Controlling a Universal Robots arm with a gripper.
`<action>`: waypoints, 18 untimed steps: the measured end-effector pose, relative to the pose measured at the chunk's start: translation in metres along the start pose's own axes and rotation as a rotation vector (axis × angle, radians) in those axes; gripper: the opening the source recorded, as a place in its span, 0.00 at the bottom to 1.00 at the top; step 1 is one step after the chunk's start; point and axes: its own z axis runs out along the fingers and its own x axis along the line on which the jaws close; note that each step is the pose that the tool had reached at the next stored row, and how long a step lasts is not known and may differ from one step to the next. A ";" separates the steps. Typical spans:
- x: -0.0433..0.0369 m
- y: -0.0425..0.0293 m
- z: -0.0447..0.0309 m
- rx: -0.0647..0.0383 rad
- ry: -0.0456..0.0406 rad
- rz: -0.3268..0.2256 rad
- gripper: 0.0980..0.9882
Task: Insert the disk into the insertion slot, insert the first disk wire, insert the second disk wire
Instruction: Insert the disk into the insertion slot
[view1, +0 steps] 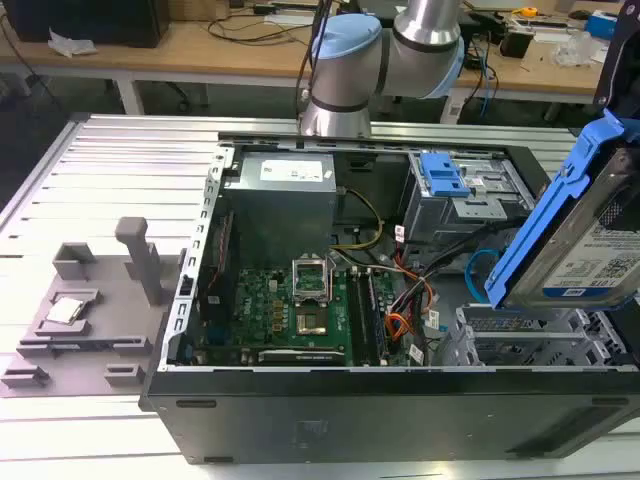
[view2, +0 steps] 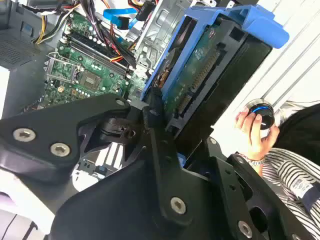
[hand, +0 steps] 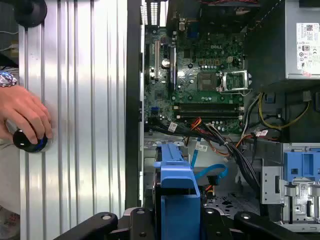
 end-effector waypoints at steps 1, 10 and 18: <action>0.0000 0.0000 0.0004 0.000 0.0001 0.000 0.30; -0.0033 -0.0143 0.0319 -0.007 0.0000 0.000 0.30; -0.0135 -0.0181 0.0553 -0.013 0.0005 0.000 0.30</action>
